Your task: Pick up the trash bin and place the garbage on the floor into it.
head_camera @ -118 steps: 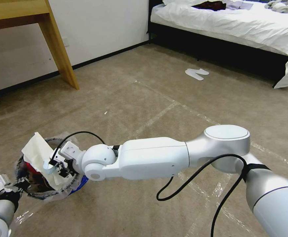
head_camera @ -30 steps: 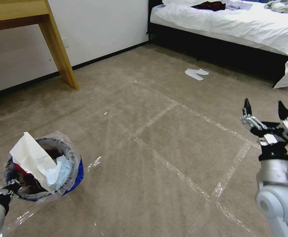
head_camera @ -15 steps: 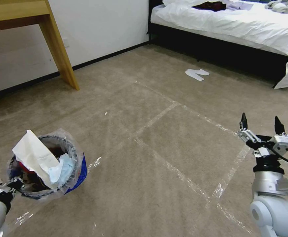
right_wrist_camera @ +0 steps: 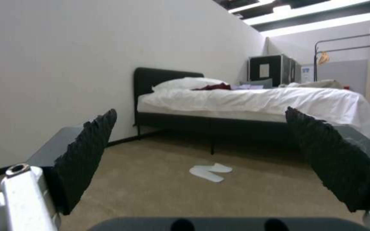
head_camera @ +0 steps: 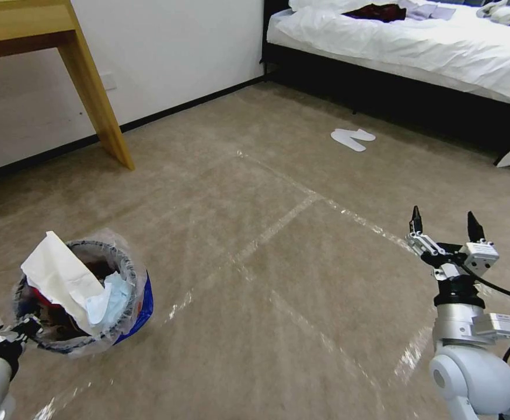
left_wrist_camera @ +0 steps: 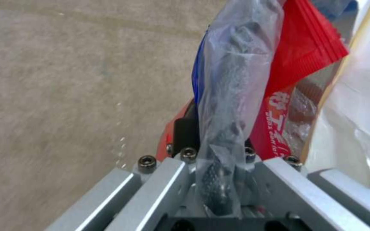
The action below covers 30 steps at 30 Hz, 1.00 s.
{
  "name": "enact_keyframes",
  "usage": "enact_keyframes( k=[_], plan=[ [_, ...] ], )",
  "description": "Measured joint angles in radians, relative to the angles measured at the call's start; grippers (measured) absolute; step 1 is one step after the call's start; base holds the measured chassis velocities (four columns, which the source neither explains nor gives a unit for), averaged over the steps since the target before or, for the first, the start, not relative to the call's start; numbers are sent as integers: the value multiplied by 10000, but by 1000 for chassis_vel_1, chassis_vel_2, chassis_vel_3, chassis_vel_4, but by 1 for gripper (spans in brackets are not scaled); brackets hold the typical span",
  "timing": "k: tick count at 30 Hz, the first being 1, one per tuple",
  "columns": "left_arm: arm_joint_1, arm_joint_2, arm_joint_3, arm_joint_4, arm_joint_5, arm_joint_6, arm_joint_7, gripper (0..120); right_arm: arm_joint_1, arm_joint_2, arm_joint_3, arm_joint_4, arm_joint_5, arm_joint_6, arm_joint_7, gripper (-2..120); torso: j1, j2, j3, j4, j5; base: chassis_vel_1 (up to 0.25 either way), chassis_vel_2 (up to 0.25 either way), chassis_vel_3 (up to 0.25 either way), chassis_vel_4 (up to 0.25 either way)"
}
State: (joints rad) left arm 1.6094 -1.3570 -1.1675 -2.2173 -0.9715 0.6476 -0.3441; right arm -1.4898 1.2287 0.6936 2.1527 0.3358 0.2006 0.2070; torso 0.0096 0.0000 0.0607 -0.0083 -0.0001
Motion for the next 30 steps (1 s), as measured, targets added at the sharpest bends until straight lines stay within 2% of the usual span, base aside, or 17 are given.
enact_keyframes(
  k=[22, 30],
  plan=[
    [-23, -37, 16, 107, 187, -65, 21, 0, 170, -23, -232, -195, -161, 2, 115, 100, -1, 0, -2, 1, 1, -199, 200, 201, -197],
    [-63, 3, 27, 133, 191, -71, 25, 0, 244, -26, -280, -263, -261, 6, 125, 100, -3, 0, -2, 1, 2, -149, 156, 147, -157]
  ],
)
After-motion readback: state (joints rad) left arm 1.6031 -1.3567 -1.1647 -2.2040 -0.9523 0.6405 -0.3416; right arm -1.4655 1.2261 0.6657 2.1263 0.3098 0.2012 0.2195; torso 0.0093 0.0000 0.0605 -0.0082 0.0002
